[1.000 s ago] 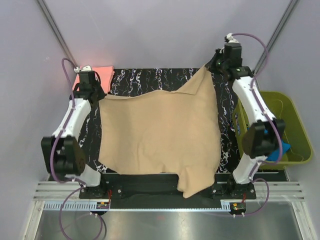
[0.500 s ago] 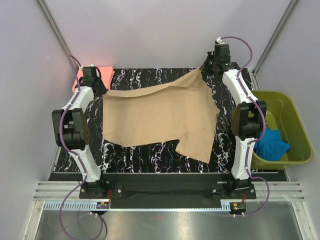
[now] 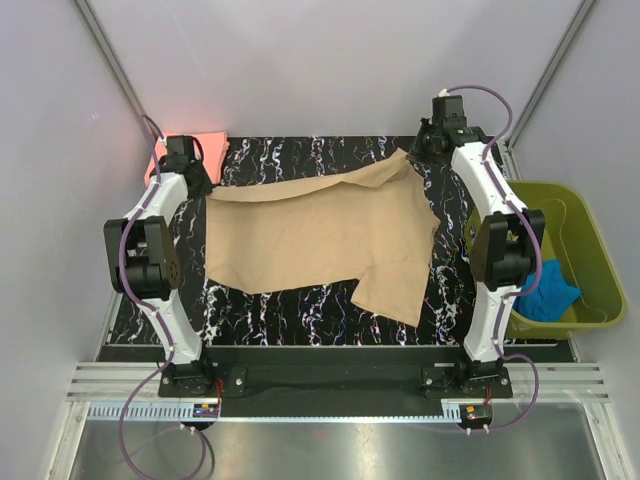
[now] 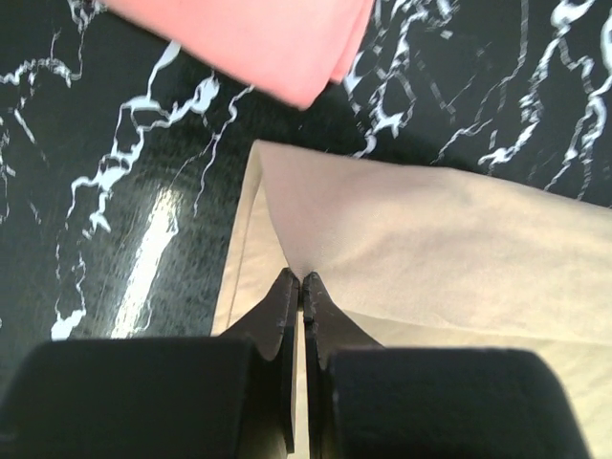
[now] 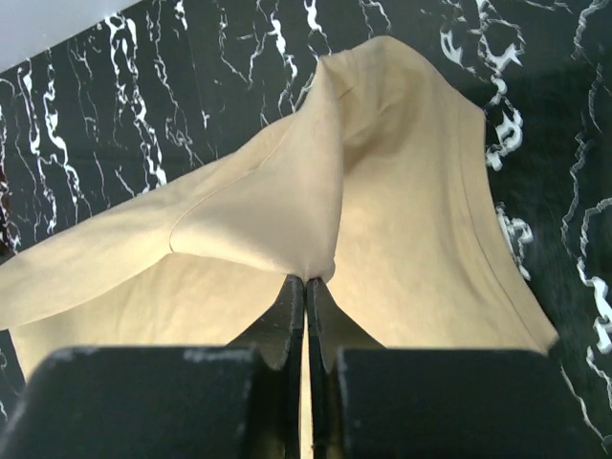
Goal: Fold and stack the t-shirts
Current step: Flatten the tshirt out
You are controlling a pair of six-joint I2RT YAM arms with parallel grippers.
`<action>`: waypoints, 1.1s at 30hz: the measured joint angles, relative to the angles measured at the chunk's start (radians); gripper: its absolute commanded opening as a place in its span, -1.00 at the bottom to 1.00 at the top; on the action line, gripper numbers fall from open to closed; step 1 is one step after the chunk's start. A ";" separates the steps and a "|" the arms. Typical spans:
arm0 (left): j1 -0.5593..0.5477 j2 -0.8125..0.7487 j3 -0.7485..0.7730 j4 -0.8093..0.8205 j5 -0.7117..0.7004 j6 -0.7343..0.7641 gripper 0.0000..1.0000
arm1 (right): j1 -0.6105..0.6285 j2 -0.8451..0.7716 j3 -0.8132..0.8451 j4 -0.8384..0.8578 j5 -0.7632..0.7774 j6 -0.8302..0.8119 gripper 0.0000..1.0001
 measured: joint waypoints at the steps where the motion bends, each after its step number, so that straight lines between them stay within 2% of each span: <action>1: 0.000 0.000 -0.004 -0.008 -0.003 0.000 -1.00 | 0.000 -0.024 -0.017 -0.016 0.005 0.004 -1.00; 6: 0.000 0.000 -0.010 -0.064 -0.011 0.000 -1.00 | 0.000 -0.146 -0.112 -0.059 0.016 0.025 -1.00; 12: 0.000 0.001 -0.010 -0.121 -0.021 0.000 -1.00 | 0.000 -0.211 -0.202 -0.089 0.014 0.060 -1.00; 21: 0.000 0.024 -0.010 -0.174 -0.026 0.000 -1.00 | 0.000 -0.226 -0.364 -0.114 0.009 0.098 -1.00; 33: 0.000 0.090 -0.008 -0.220 -0.042 0.000 -1.00 | -0.001 -0.237 -0.407 -0.114 -0.015 0.112 -1.00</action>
